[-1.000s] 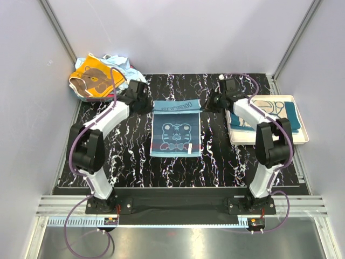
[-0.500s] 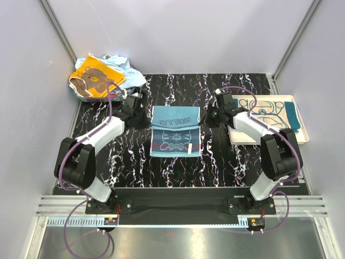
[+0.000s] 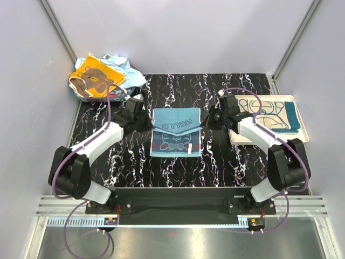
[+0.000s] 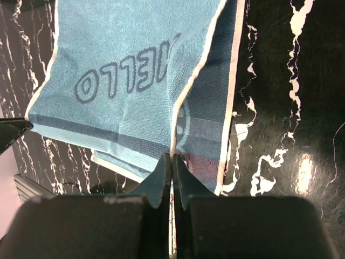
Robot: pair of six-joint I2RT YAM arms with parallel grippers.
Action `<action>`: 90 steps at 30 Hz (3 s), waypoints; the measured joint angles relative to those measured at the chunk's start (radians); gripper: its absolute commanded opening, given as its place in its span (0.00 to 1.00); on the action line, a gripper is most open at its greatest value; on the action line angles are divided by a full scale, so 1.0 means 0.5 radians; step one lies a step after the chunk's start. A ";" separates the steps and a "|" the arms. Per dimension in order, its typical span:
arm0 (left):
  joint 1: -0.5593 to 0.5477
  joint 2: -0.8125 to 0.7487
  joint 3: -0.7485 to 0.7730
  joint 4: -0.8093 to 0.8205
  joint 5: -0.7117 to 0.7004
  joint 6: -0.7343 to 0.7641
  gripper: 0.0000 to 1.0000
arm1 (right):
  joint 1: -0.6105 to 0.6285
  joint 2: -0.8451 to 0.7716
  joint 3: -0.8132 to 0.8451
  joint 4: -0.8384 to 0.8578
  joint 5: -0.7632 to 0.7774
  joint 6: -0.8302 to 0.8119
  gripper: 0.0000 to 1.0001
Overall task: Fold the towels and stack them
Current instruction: Fold the towel
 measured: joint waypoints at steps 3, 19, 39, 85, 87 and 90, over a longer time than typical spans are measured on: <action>0.000 -0.056 -0.027 -0.002 -0.001 0.000 0.00 | 0.000 -0.050 -0.029 0.000 0.000 0.000 0.00; -0.002 -0.238 -0.223 -0.020 0.002 0.000 0.00 | 0.058 -0.220 -0.279 -0.001 0.002 0.015 0.00; -0.017 -0.341 -0.520 0.037 0.035 -0.034 0.00 | 0.178 -0.304 -0.516 0.095 0.036 0.082 0.00; -0.047 -0.272 -0.724 0.192 0.087 -0.068 0.00 | 0.236 -0.163 -0.739 0.304 0.051 0.148 0.00; -0.051 -0.238 -0.745 0.220 0.092 -0.075 0.00 | 0.236 -0.141 -0.744 0.321 0.050 0.150 0.00; -0.059 -0.195 -0.767 0.246 0.093 -0.084 0.00 | 0.236 -0.116 -0.752 0.356 0.049 0.150 0.00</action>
